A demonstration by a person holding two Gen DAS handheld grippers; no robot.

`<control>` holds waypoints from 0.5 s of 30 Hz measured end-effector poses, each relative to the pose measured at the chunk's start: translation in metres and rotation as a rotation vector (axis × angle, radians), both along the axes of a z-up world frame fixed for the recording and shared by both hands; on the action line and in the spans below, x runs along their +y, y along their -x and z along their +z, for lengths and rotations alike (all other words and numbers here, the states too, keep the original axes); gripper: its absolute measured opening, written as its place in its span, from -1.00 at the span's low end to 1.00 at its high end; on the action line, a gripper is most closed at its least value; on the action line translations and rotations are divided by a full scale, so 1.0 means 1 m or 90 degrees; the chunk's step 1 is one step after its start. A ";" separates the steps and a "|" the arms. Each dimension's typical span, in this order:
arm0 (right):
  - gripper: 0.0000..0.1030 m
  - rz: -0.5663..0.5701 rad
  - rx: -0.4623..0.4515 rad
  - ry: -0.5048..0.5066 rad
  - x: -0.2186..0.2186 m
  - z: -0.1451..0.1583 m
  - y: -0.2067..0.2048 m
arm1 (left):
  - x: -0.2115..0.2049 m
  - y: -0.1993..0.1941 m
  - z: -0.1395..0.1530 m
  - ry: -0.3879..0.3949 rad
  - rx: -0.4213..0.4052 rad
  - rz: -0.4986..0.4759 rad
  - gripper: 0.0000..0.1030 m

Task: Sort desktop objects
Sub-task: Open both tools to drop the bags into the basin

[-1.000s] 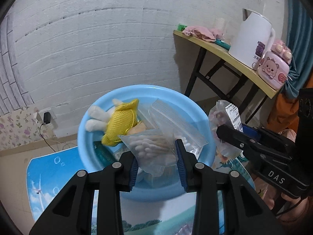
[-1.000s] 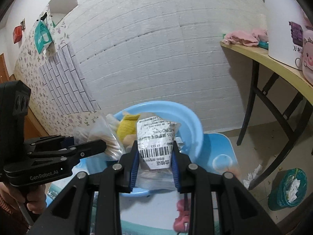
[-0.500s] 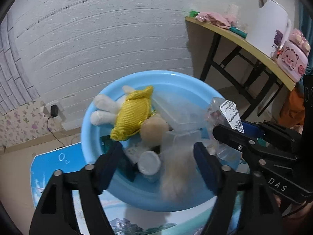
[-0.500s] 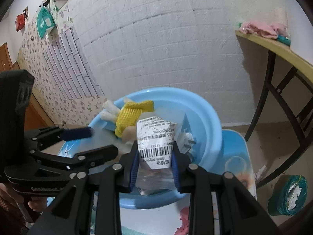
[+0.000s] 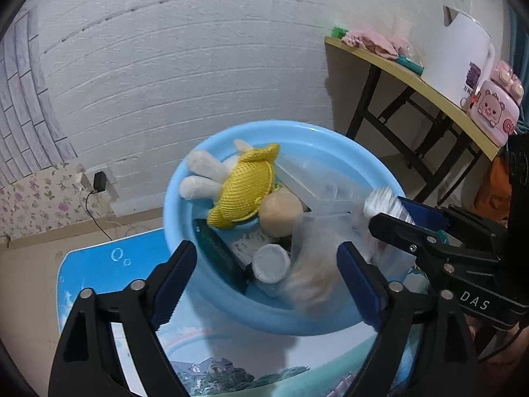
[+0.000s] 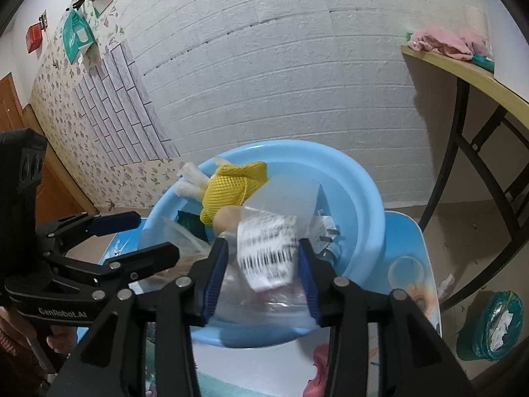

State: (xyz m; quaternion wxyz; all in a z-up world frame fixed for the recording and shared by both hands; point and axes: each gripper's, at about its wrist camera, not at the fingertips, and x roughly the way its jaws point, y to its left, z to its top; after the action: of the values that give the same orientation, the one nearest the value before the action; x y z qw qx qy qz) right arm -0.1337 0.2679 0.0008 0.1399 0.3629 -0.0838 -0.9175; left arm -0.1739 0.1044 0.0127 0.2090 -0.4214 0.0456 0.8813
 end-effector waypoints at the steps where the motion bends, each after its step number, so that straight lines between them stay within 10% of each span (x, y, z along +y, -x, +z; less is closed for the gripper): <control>1: -0.10 0.001 0.004 -0.003 -0.001 0.001 -0.002 | -0.003 -0.001 0.002 -0.001 0.002 0.005 0.72; 15: -0.05 -0.005 -0.011 -0.020 -0.003 0.000 -0.012 | -0.038 -0.009 -0.007 0.026 -0.023 0.070 0.76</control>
State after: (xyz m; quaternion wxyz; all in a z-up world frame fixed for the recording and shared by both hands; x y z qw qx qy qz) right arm -0.1217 0.2648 0.0006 0.1298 0.3728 -0.0716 -0.9160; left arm -0.1645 0.0666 0.0061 0.1520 -0.4436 0.0367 0.8825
